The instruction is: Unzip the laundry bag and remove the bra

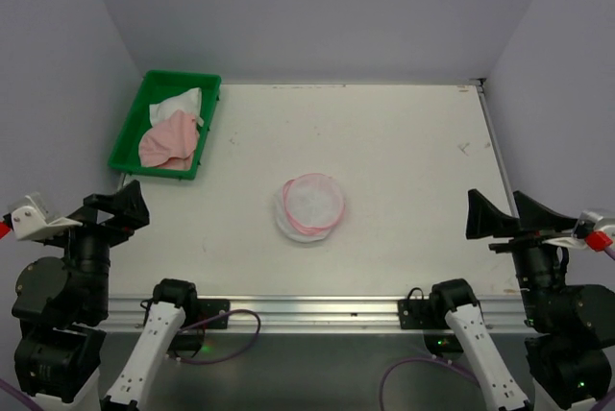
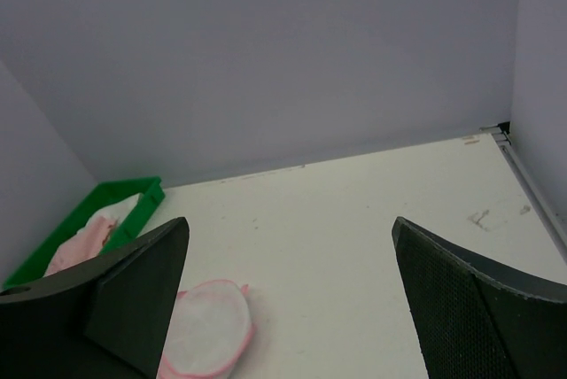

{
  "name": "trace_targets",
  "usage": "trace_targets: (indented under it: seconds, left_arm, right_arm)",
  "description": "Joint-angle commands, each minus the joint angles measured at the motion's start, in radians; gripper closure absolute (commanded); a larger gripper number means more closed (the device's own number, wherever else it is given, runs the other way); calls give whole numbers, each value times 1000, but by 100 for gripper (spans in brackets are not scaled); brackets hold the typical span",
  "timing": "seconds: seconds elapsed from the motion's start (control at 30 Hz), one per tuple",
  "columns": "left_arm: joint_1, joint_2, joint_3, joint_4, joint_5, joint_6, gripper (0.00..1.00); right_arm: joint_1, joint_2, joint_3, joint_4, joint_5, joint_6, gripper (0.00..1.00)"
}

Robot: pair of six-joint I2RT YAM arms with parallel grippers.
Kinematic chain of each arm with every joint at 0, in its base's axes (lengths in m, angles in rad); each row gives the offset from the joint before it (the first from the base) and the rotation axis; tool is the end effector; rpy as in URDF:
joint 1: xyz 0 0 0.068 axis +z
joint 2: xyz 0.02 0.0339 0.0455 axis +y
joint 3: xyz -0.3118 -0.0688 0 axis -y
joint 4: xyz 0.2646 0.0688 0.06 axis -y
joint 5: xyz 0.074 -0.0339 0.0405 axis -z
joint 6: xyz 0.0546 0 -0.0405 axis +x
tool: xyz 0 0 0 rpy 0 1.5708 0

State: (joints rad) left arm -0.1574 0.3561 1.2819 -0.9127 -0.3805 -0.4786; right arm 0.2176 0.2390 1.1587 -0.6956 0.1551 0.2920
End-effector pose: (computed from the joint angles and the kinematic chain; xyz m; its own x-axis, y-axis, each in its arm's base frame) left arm -0.0328 0.0257 0.4713 0.1134 -0.4509 -0.8853 -0.1904 0.8647 -0.4648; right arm -0.0427 -0.0181 0.4626 0.1887 0.3330 -0.9238 -0.1259 0.9412 0.3135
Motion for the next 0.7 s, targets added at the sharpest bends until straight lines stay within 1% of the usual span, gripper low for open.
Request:
trace_targets:
  seconds: [0.0, 0.3, 0.67]
  left_arm:
    - [-16, -14, -27, -63, -52, -6, 0]
    - [-24, -31, -79, -64, -46, -29, 0]
    - [-22, -20, -116, -52, -18, -32, 0]
  right_arm:
    - [8, -18, -31, -2, 24, -30, 1]
    - [11, -56, -94, 13, 14, -36, 1]
    - [14, -64, -103, 16, 23, -44, 1]
